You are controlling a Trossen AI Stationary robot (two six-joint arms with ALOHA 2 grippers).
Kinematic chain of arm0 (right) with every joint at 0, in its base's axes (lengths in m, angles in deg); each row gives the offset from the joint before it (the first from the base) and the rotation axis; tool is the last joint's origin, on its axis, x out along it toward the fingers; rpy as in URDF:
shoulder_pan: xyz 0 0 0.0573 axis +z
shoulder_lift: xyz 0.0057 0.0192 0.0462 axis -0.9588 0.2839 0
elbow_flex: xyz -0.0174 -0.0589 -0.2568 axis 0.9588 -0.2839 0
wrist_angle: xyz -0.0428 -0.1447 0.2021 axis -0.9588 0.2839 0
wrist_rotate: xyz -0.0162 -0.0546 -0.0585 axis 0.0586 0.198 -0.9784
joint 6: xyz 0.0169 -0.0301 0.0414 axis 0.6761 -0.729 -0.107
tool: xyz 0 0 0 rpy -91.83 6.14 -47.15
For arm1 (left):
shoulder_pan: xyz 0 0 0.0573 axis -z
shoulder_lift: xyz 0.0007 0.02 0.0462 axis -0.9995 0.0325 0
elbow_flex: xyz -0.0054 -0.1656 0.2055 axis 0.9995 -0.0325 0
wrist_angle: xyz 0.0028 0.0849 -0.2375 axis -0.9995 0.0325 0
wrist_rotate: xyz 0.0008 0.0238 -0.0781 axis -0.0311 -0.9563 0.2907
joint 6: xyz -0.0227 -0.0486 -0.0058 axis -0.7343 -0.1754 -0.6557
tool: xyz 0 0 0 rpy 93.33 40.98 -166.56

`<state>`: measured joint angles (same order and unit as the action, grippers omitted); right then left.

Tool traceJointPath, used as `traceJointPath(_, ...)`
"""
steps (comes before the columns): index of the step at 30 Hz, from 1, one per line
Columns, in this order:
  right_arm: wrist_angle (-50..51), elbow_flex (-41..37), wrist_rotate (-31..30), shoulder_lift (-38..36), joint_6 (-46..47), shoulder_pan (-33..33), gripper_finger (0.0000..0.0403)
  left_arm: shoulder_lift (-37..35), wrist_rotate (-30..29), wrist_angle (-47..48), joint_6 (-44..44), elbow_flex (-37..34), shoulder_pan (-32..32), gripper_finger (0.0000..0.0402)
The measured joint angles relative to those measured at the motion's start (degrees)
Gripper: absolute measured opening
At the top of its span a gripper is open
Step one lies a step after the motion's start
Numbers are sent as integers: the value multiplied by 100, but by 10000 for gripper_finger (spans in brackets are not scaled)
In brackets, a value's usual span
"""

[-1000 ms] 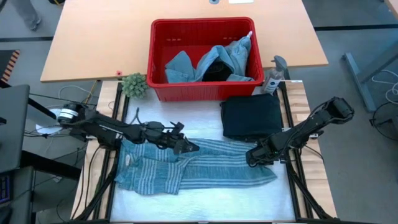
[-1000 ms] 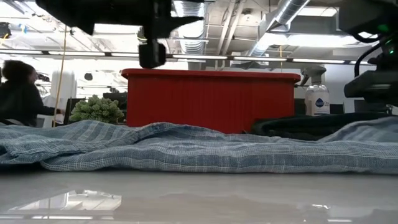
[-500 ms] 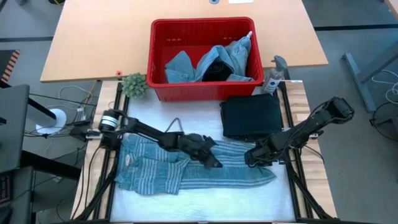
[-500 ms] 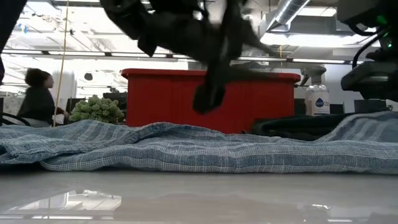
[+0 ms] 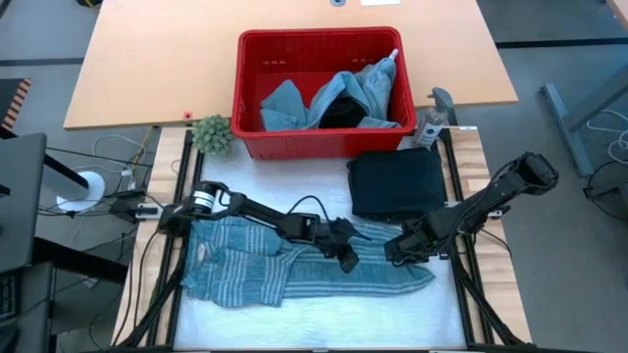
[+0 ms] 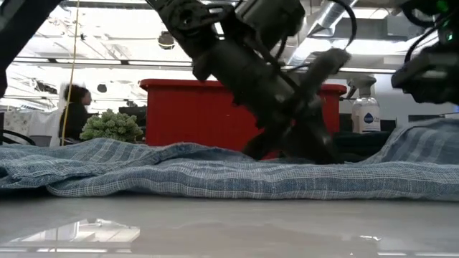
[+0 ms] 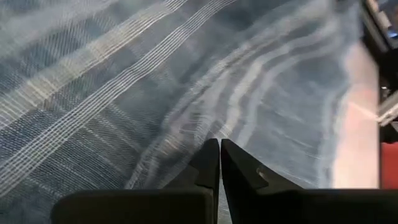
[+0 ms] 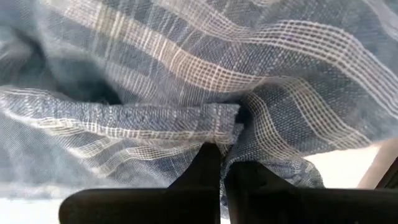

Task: Fold Laundry from Bin
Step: Fold the blue polo shirt

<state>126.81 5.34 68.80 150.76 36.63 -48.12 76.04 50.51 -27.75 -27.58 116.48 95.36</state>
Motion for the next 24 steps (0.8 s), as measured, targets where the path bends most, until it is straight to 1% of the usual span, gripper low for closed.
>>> traceJointPath(4,225,317,-180,0,35,151,25,108,-65,10,-100,21,-6,4)
traceJointPath(9,468,846,-572,0,-29,244,25,113,-130,3,-180,22,-67,4)
traceJointPath(14,538,1293,-986,-2,-349,137,25,123,-138,-142,-288,19,-112,4)
traceJointPath(24,561,1866,-1430,-1,-978,-155,25,134,-210,-351,-418,13,-114,4)
